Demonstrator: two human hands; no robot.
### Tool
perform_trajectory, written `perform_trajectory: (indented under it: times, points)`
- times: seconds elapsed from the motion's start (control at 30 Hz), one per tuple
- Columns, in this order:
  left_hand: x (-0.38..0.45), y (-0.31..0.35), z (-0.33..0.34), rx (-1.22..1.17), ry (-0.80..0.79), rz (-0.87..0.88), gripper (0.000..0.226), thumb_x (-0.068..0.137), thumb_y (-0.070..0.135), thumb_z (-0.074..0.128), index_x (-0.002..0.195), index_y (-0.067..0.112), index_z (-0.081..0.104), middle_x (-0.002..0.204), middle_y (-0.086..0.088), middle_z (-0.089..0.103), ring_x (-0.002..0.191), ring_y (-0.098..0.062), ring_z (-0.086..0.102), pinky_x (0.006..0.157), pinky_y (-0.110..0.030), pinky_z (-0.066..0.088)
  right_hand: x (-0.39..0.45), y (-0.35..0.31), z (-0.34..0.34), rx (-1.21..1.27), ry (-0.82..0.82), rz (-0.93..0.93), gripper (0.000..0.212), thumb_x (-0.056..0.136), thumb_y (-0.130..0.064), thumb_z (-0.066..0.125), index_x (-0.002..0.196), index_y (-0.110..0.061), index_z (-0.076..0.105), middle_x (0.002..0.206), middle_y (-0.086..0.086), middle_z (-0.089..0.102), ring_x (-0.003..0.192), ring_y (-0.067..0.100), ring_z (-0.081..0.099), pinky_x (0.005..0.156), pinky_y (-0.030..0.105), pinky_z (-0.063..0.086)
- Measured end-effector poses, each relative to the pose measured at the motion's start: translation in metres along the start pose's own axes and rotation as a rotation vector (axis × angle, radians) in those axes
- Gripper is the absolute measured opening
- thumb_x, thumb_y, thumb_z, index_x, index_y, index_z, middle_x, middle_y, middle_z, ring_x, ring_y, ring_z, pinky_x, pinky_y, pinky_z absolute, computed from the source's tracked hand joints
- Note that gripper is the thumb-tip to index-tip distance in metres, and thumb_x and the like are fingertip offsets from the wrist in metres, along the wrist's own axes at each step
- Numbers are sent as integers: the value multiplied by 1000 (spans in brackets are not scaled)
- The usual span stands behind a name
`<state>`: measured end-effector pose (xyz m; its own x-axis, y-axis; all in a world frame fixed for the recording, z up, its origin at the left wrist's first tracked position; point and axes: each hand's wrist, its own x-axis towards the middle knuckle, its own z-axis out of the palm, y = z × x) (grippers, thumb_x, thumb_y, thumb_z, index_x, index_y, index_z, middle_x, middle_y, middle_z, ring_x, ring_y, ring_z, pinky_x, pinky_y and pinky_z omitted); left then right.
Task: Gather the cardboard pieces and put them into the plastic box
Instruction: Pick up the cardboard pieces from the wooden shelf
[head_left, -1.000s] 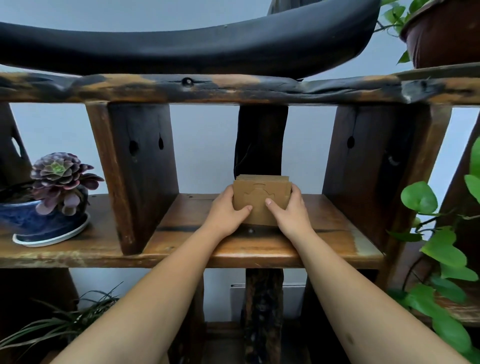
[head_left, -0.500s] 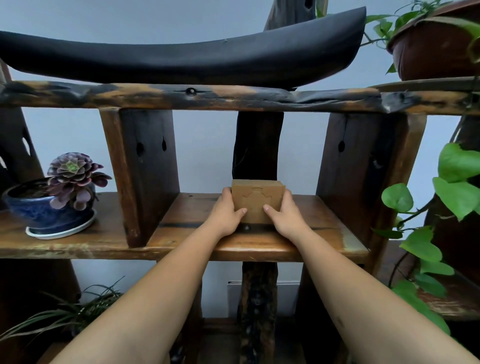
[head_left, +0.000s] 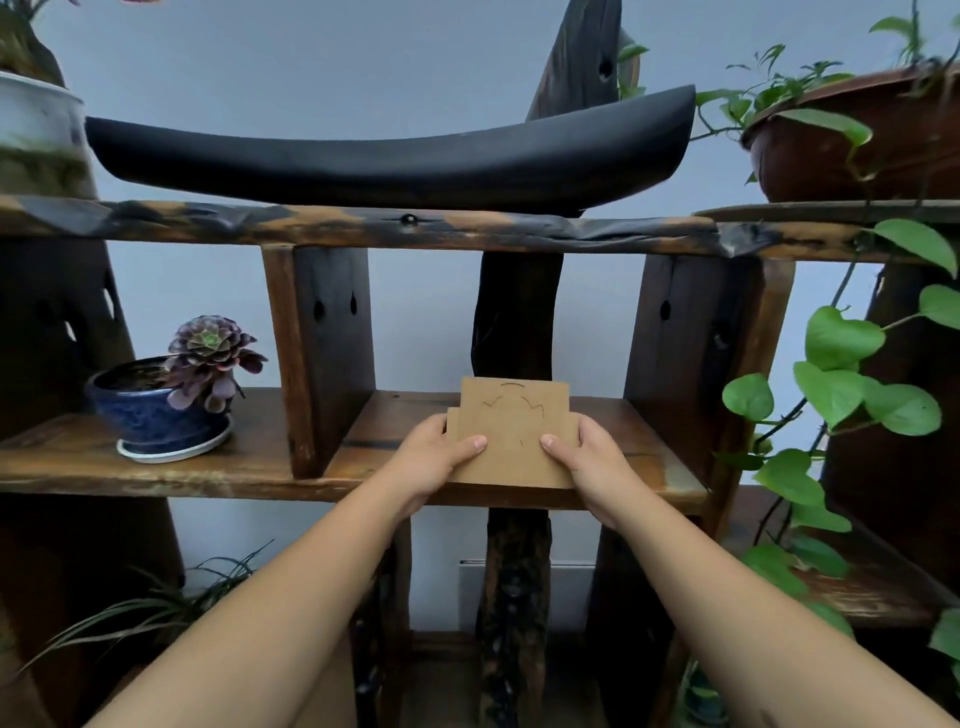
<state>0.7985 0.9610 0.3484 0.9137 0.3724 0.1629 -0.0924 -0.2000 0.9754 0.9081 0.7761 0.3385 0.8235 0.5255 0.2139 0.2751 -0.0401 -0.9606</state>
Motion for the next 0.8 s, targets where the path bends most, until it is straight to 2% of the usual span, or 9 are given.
perform_trajectory:
  times: [0.07,0.13,0.23,0.3,0.43,0.57,0.67,0.8]
  points:
    - [-24,5,0,-208,-96,-42,37,90,17,66,124,17,52,121,-6,67,106,-21,66,85,-38,57,-20,-5,2,92,-47,23,34,95,-27,61,126,-22,47,127,1,60,115,20,60,99,48,51]
    - [-47,9,3,-283,-141,-42,35,91,16,64,124,19,50,119,-2,68,105,-18,67,77,-33,58,-39,-7,2,114,-74,29,34,96,-26,59,126,-24,43,128,1,57,116,21,59,97,50,52]
    - [-76,13,10,-302,-126,-26,35,92,18,63,124,19,50,119,-2,68,101,-16,68,71,-30,57,-66,-12,0,73,-108,24,30,97,-28,57,121,-31,40,128,-1,54,113,21,60,78,43,61]
    - [-92,12,14,-285,-93,-7,37,91,18,64,125,18,50,120,-4,67,104,-18,67,74,-32,56,-85,-13,-2,58,-127,28,30,95,-31,57,119,-37,39,128,-4,52,112,20,60,68,40,62]
    - [-123,10,23,-208,-71,-12,39,89,22,67,123,22,48,122,-3,64,107,-18,66,82,-35,57,-126,-11,-7,55,-161,35,35,91,-41,59,117,-47,36,128,-8,52,112,17,61,63,36,61]
    - [-148,11,31,-132,-85,-14,42,88,28,67,125,27,46,124,0,63,111,-17,64,94,-44,54,-158,-10,-11,65,-126,27,35,91,-40,59,118,-47,38,123,-9,57,99,9,67,60,30,58]
    - [-166,12,39,-142,-86,-11,43,87,30,68,125,28,48,123,1,65,110,-17,64,92,-43,55,-175,-13,-14,74,-96,15,29,94,-34,57,116,-44,41,118,-8,60,88,4,69,55,26,54]
    - [-185,8,48,-275,-108,-23,50,81,28,75,125,22,53,120,-2,68,108,-19,66,84,-38,57,-194,-16,-19,109,-76,25,22,95,-30,57,112,-41,47,112,-8,64,80,2,69,51,25,51]
